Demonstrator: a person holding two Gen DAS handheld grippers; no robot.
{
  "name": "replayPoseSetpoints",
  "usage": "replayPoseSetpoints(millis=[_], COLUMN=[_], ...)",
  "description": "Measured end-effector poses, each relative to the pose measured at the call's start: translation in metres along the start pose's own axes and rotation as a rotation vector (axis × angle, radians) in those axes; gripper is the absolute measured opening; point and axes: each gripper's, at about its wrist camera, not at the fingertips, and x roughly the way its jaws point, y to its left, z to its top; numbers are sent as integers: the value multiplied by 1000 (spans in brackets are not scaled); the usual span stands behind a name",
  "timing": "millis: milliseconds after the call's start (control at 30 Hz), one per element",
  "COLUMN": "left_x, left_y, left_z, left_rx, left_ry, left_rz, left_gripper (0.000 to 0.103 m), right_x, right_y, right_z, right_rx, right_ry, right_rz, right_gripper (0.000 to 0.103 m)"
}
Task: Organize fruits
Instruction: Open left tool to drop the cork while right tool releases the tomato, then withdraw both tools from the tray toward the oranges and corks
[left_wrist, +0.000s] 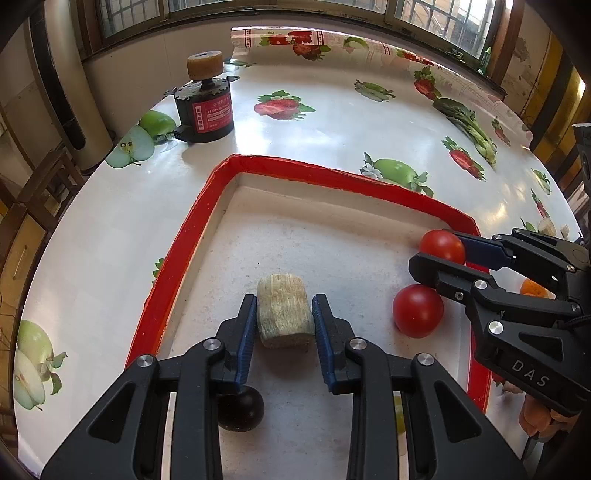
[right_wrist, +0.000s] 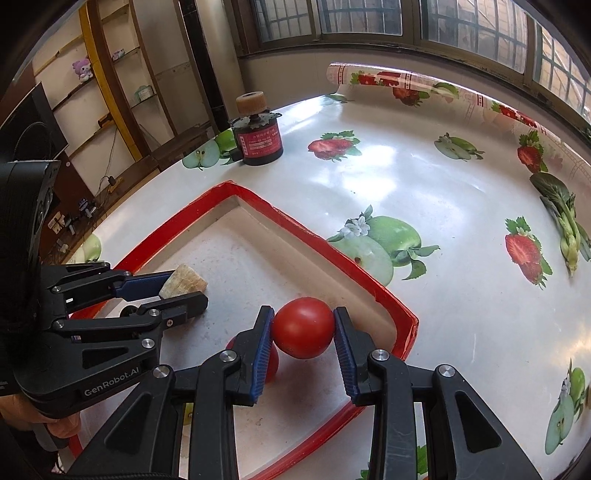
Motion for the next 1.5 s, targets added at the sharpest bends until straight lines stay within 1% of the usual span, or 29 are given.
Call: replayPoseSetpoints(millis=[100,133,167,200,233,267,333,600,967,1267,1500], left_x=[-1,-2,-3,-5,-8,-11,-18,-42,-72,-90,-93], left_y=[0,0,0,1,1,1,3,2,-16,-44,-77], left_z=[0,0,-1,-1,-1,-2,-4,-13,-31,-43,-52], left_rx=[-1,-2,-3,-4,-6,-9,-15,-28,-17,15,70], left_ry=[3,4,3,1,-3,-10,-30,-60,-96,-110,-100], left_rz=[13,18,22,24,25,28,36,16,-29,-74,-111], left_gripper=[28,28,28,29,34,43,50,50,50,50,49], right_x=[-1,-2,-3,-5,-7,-9,-14,-48,-101,-128,-148], right_y=[-1,-1,-2,-2,-3,-3,-3,-4,-21,-46,-66], right_z=[-1,-2,-2,-3,-3,-4,-4,-14,-48,-81,-107], right_rx=[10,11,12,14,15,16,17,13,48,113,155], right_ry=[-3,-6,-8,-10,-13,-16,-19,-54,-103,-110,-114], right_rz=[5,4,1,-1,0,0,-2,-13,-56,-90,-124], right_gripper=[35,39,47,50,53,53,53,53,53,54,54])
